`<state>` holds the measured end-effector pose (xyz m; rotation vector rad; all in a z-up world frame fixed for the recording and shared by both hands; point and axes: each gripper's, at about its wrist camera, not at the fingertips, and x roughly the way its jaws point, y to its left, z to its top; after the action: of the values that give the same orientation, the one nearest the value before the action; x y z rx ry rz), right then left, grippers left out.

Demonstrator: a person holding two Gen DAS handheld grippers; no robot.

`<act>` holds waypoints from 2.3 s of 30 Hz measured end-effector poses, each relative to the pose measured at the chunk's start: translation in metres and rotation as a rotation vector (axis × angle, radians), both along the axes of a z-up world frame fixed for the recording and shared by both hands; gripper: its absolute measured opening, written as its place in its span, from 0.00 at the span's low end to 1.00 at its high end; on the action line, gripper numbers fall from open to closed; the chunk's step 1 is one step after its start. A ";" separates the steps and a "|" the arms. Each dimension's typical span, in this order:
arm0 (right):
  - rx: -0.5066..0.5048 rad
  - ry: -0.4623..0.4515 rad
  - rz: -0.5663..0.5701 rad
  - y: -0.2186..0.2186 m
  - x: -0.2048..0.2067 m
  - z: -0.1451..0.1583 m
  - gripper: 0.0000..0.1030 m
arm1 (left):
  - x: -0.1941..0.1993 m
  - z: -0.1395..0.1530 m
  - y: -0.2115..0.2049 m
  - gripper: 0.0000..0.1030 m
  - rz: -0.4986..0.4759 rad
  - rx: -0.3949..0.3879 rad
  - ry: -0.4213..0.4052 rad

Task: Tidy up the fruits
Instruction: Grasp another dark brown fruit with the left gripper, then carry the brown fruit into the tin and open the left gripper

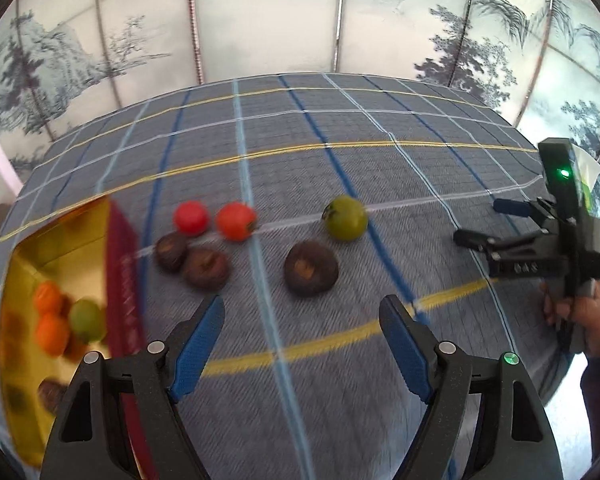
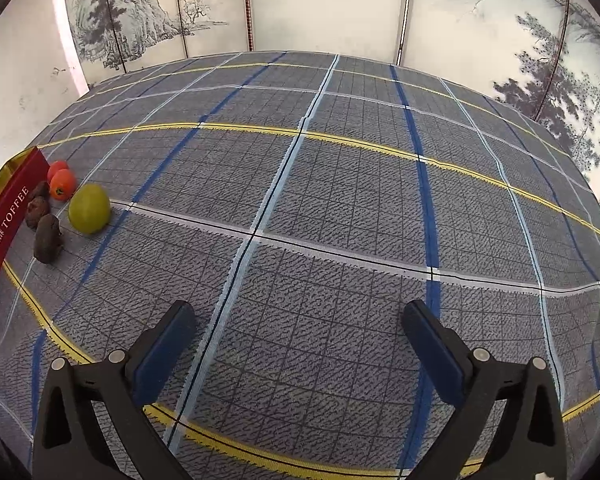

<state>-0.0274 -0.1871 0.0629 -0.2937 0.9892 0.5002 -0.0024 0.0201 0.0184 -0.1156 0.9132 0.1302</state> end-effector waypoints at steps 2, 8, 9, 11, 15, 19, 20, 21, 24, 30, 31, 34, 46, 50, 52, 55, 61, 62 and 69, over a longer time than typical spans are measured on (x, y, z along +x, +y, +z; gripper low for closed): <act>0.000 0.000 0.000 0.002 0.000 0.000 1.00 | 0.011 -0.007 0.001 0.74 -0.021 0.007 -0.003; 0.001 0.001 0.000 0.001 0.001 0.000 1.00 | 0.040 -0.027 0.007 0.73 -0.071 0.018 0.020; 0.001 0.000 0.001 0.002 -0.001 0.000 1.00 | 0.045 -0.032 0.007 0.73 -0.080 0.024 0.036; 0.001 0.001 0.006 0.004 -0.001 0.001 1.00 | 0.051 -0.041 0.008 0.58 -0.102 0.002 0.057; 0.005 0.003 0.011 0.005 0.002 0.001 1.00 | 0.043 -0.039 0.005 0.38 -0.090 -0.037 0.019; 0.004 0.002 0.008 0.005 0.002 0.000 1.00 | 0.009 -0.025 0.010 0.38 0.009 -0.095 -0.059; 0.002 0.001 0.008 0.005 0.002 0.001 1.00 | -0.003 -0.021 0.012 0.38 0.039 -0.103 -0.067; 0.001 0.001 0.008 0.005 0.002 0.001 1.00 | -0.012 -0.018 0.013 0.38 0.060 -0.116 -0.069; 0.001 0.001 0.008 0.005 0.002 0.001 1.00 | -0.038 -0.008 0.018 0.38 0.108 -0.133 -0.078; 0.002 0.002 0.008 0.005 0.002 0.001 1.00 | -0.078 0.011 0.027 0.38 0.169 -0.137 -0.079; 0.002 0.001 0.007 0.005 0.002 0.001 1.00 | -0.081 0.013 0.029 0.38 0.176 -0.133 -0.084; 0.002 0.001 0.007 0.005 0.002 0.001 1.00 | -0.097 0.020 0.035 0.38 0.201 -0.120 -0.098; 0.001 0.001 0.006 0.005 0.002 0.001 1.00 | -0.165 0.026 0.088 0.38 0.377 -0.142 -0.145; 0.001 0.001 0.006 0.005 0.002 0.000 1.00 | -0.181 0.022 0.103 0.38 0.419 -0.153 -0.152; 0.001 0.001 0.006 0.005 0.002 0.000 1.00 | -0.186 0.021 0.107 0.38 0.425 -0.150 -0.158; 0.001 0.001 0.006 0.005 0.002 0.000 1.00 | -0.186 0.020 0.109 0.38 0.426 -0.137 -0.160; 0.001 0.001 0.005 0.006 0.002 0.000 1.00 | -0.181 0.014 0.114 0.38 0.408 -0.128 -0.147; 0.001 0.001 0.005 0.006 0.002 0.001 1.00 | -0.180 0.014 0.114 0.38 0.407 -0.130 -0.148; 0.001 0.001 0.005 0.005 0.002 0.000 1.00 | -0.172 0.012 0.120 0.38 0.400 -0.117 -0.150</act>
<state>-0.0249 -0.1819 0.0632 -0.2951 0.9893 0.5056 -0.1746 0.1401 0.0307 -0.4123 0.7387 0.4339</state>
